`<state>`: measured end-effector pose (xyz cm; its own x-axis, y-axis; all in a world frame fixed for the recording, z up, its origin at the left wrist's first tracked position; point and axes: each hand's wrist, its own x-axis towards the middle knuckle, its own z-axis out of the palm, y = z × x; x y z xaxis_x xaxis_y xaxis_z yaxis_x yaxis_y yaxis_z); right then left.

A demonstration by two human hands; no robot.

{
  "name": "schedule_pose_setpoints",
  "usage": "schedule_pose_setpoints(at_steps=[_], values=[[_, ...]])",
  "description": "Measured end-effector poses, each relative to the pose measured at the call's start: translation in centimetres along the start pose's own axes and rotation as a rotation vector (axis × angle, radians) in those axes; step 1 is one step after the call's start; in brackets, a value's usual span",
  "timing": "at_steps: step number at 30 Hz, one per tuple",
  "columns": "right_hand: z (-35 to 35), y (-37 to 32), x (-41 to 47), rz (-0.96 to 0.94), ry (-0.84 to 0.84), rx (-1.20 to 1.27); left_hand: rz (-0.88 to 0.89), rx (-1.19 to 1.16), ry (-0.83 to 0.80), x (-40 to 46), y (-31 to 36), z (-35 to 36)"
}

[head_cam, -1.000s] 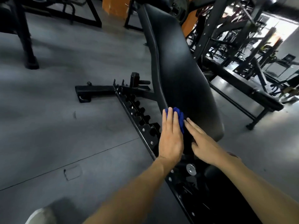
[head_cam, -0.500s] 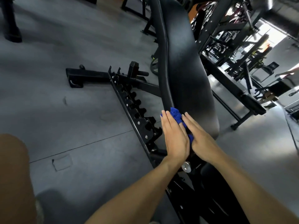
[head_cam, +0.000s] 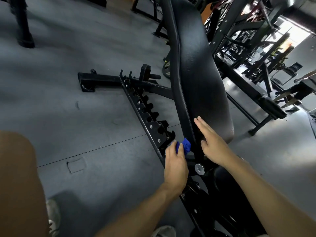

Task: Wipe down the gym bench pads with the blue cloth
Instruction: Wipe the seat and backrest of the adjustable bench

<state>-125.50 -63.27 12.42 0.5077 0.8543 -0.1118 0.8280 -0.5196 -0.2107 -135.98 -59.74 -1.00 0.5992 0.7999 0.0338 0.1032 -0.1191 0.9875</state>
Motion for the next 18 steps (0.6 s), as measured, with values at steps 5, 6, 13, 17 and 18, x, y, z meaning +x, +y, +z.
schedule_pose_setpoints(at_steps=[5,6,13,17,18], values=[[0.1,-0.4,-0.1,-0.005,0.003,0.003,0.202,0.144,0.102,1.1,2.6,-2.7],[0.1,-0.6,-0.2,-0.009,0.004,0.002,0.228,0.146,0.115,1.6,3.0,-2.8],[-0.1,-0.9,-0.2,0.02,-0.01,-0.019,0.323,0.337,0.126,3.8,3.2,-2.8],[-0.1,-0.7,-0.3,0.008,-0.009,-0.035,0.373,0.359,0.22,4.1,1.6,-2.9],[-0.2,-0.6,-0.2,0.003,-0.01,-0.042,0.371,0.328,0.221,3.9,1.5,-2.7]])
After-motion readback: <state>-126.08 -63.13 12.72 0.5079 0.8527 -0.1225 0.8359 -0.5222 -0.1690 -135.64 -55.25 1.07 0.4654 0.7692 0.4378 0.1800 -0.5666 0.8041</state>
